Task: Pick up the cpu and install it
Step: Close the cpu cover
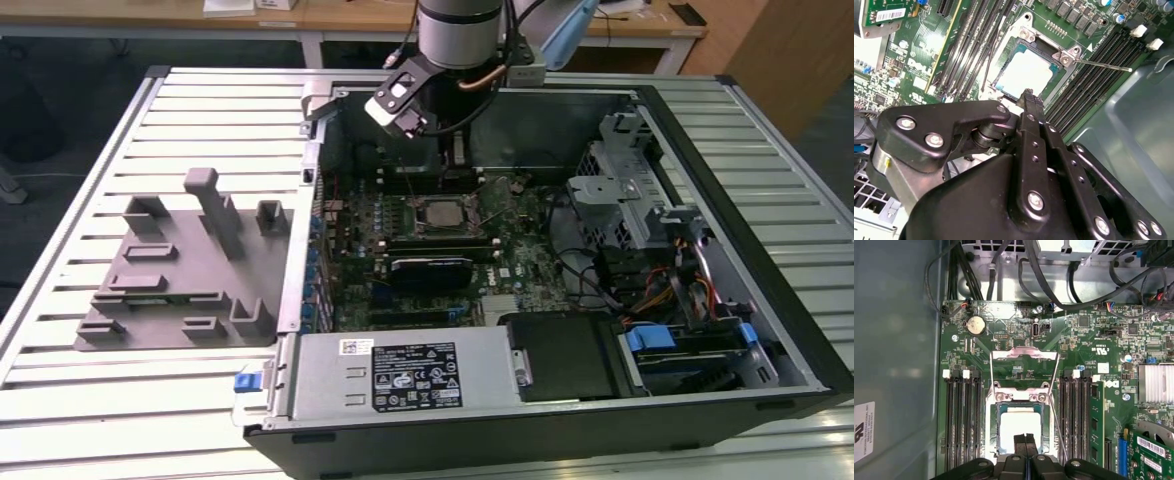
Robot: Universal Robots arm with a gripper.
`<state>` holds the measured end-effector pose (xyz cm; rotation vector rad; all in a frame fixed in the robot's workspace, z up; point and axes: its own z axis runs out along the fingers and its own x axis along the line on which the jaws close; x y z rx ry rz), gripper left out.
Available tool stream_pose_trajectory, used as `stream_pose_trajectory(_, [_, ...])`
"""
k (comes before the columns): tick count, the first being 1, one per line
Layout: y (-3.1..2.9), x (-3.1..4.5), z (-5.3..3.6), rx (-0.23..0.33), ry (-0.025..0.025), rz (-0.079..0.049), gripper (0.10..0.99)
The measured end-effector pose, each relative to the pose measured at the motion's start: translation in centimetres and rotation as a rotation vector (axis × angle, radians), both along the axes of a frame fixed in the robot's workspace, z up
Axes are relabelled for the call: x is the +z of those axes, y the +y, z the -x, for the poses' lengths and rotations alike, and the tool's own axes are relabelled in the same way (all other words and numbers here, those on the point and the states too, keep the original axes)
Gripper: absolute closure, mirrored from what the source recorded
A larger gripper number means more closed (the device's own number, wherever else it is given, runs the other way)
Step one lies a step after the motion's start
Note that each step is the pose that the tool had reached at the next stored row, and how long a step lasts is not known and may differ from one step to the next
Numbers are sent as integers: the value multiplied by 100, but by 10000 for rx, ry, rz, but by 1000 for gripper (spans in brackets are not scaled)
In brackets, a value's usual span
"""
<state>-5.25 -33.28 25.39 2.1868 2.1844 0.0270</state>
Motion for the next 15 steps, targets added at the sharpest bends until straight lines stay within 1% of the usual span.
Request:
stream_pose_trajectory(8, [0, 9, -6, 1, 0, 1, 980])
stream_pose_trajectory(15, [0, 9, -107, 1, 0, 0, 980])
